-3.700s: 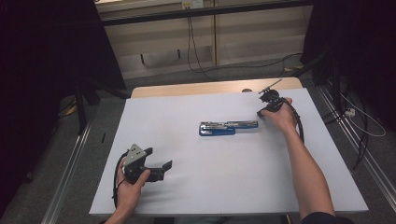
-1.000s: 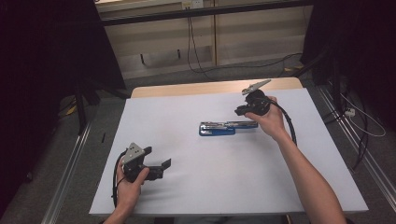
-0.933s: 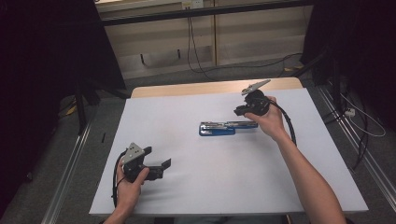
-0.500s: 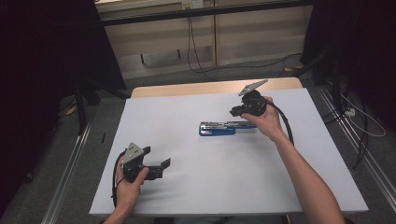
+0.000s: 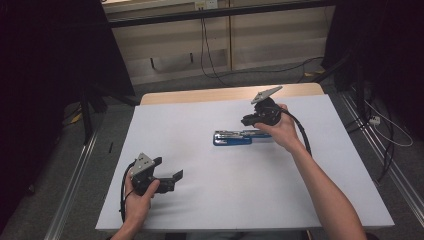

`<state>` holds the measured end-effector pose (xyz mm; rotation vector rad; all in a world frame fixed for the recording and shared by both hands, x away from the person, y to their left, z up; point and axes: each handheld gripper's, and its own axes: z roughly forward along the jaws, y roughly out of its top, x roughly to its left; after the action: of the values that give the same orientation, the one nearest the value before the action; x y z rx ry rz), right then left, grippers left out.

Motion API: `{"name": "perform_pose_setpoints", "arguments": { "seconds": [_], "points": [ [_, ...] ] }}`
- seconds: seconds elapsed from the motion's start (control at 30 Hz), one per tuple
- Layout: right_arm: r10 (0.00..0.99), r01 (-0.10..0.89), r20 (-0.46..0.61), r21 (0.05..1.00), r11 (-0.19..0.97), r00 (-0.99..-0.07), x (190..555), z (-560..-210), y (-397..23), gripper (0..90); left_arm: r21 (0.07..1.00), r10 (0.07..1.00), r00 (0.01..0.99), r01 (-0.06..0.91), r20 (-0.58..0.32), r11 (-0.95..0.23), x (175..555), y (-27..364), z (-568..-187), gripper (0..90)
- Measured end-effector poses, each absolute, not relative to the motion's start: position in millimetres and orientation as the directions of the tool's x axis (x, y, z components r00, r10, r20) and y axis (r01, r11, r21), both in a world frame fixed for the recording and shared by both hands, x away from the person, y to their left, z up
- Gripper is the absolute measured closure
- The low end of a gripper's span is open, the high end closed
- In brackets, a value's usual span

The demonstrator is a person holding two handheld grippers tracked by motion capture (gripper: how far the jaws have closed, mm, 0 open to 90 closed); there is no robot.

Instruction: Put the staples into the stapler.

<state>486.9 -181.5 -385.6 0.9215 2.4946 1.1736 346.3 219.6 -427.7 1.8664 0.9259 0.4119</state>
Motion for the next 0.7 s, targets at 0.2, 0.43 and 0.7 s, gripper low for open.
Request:
{"name": "perform_pose_setpoints", "arguments": {
  "seconds": [0.2,0.43,0.7],
  "points": [
    [0.623,0.437,0.055,0.76,0.48,-0.78,490,-385,-172,79.1,0.876,0.75,0.651,0.421,-0.113,-0.234,346,220,-427,4.2],
    [0.626,0.454,0.073,0.754,0.475,-0.776,492,-384,-163,79.1,0.879,0.749,0.652,0.42,-0.118,-0.227,346,219,-427,4.2],
    [0.591,0.437,0.07,0.744,0.506,-0.803,493,-387,-153,79.1,0.878,0.747,0.656,0.417,-0.11,-0.236,346,219,-427,4.2]
  ]
}}
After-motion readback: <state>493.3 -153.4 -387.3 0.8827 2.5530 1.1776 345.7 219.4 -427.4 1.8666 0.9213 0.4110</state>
